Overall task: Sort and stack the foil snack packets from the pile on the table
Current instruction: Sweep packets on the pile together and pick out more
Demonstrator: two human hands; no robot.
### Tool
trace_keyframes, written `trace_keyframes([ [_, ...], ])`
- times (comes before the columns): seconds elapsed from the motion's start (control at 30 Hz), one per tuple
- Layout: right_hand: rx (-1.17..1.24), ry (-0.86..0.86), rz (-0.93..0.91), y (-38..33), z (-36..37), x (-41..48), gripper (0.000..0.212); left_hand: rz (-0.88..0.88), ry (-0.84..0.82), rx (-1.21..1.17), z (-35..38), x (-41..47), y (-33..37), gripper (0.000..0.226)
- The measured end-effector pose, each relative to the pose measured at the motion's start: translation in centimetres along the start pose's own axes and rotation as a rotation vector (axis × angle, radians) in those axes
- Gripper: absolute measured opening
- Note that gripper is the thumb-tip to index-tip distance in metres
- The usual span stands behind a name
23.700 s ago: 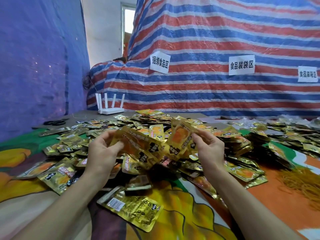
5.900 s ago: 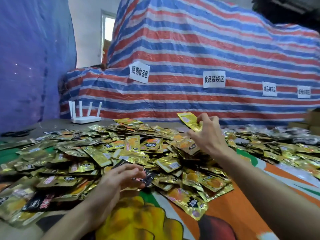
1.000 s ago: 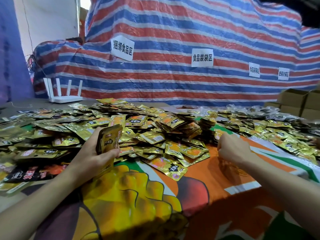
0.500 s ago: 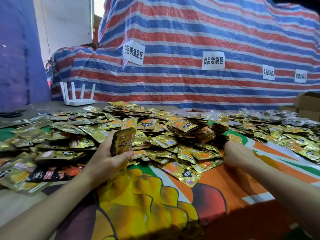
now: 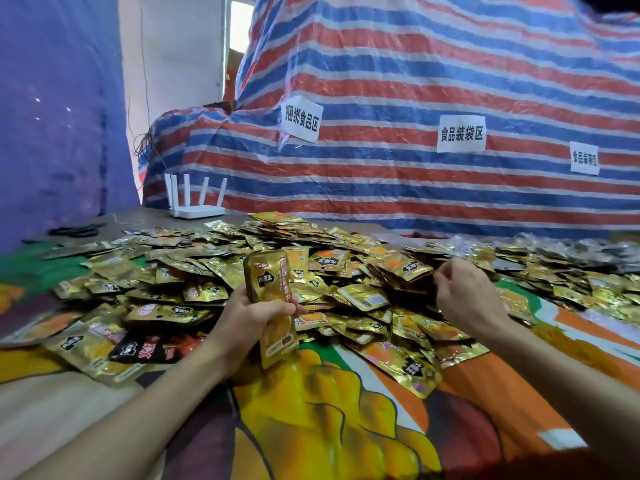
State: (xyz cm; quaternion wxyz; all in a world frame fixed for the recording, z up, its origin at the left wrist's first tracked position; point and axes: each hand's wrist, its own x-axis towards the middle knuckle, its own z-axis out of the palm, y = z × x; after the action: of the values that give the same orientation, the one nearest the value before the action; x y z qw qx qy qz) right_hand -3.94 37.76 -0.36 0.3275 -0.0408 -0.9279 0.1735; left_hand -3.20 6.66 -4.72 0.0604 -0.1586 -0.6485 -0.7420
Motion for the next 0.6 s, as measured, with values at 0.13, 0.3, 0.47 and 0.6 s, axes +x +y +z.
trace_keyframes([
  [0.13, 0.458, -0.334, -0.133, -8.3, 3.5, -2.1, 0.015, -0.074, 0.065, -0.135, -0.3, 0.3, 0.1, 0.035],
  [0.3, 0.793, -0.429, -0.215, -14.4, 7.1, -3.1, 0.026, -0.127, 0.174, -0.168, -1.1, 0.4, 0.6, 0.03],
  [0.47, 0.958, -0.411, -0.133, -14.5, 9.0, -3.5, 0.024, -0.131, 0.157, -0.211, -1.3, 0.7, 0.7, 0.026],
  [0.6, 0.987, -0.467, -0.007, -13.4, 9.3, -3.1, 0.021, -0.186, 0.04, -0.285, -1.5, 0.7, 0.8, 0.024],
])
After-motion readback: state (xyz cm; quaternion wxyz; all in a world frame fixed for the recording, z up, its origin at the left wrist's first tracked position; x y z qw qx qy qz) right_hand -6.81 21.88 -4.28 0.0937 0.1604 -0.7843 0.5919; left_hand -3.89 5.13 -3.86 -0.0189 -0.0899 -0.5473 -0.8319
